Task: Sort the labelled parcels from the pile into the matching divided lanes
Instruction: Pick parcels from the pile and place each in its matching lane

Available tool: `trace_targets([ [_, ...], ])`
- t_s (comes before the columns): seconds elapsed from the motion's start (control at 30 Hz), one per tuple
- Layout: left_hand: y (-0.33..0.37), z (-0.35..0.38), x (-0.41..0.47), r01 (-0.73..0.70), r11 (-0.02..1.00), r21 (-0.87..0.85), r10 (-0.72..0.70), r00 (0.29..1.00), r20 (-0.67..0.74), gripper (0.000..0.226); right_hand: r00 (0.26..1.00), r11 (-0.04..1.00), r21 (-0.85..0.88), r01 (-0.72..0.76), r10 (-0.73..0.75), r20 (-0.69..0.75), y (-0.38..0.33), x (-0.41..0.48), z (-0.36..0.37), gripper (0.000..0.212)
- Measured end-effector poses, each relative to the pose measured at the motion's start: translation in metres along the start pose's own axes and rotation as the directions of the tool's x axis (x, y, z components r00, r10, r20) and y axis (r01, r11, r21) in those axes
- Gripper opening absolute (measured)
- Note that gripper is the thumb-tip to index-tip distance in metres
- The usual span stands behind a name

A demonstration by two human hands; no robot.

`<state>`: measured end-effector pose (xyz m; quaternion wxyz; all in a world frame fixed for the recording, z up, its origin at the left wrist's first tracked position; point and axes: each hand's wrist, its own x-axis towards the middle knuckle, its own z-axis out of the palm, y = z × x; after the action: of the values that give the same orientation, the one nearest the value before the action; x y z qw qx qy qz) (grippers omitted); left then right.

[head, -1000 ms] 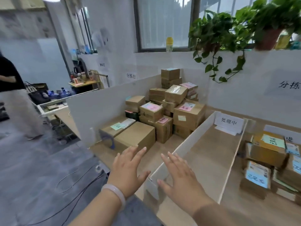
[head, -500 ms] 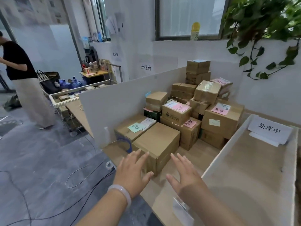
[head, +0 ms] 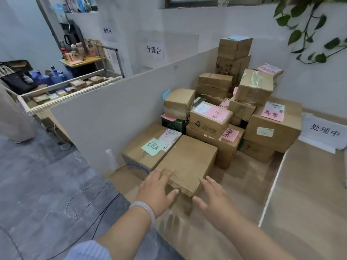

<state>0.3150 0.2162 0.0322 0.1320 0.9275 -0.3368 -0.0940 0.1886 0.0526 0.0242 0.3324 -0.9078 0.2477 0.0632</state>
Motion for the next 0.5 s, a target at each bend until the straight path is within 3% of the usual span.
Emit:
trace_targets([
  [0.27, -0.034, 0.014, 0.061, -0.199, 0.979, 0.051, 0.190, 0.972, 0.141, 0.070, 0.961, 0.955, 0.192, -0.226, 0.252, -0.119, -0.022, 0.039, 0.041, 0.072],
  [0.4, -0.044, 0.023, 0.068, -0.272, 0.956, 0.113, 0.250, 0.952, 0.178, 0.067, 0.892, 0.901, 0.285, -0.326, 0.393, -0.223, -0.037, 0.061, 0.058, 0.077],
  [0.5, -0.050, 0.025, 0.070, -0.294, 0.954, 0.065, 0.281, 0.947, 0.158, 0.061, 0.851, 0.855, 0.380, -0.353, 0.462, -0.250, -0.044, 0.063, 0.069, 0.078],
])
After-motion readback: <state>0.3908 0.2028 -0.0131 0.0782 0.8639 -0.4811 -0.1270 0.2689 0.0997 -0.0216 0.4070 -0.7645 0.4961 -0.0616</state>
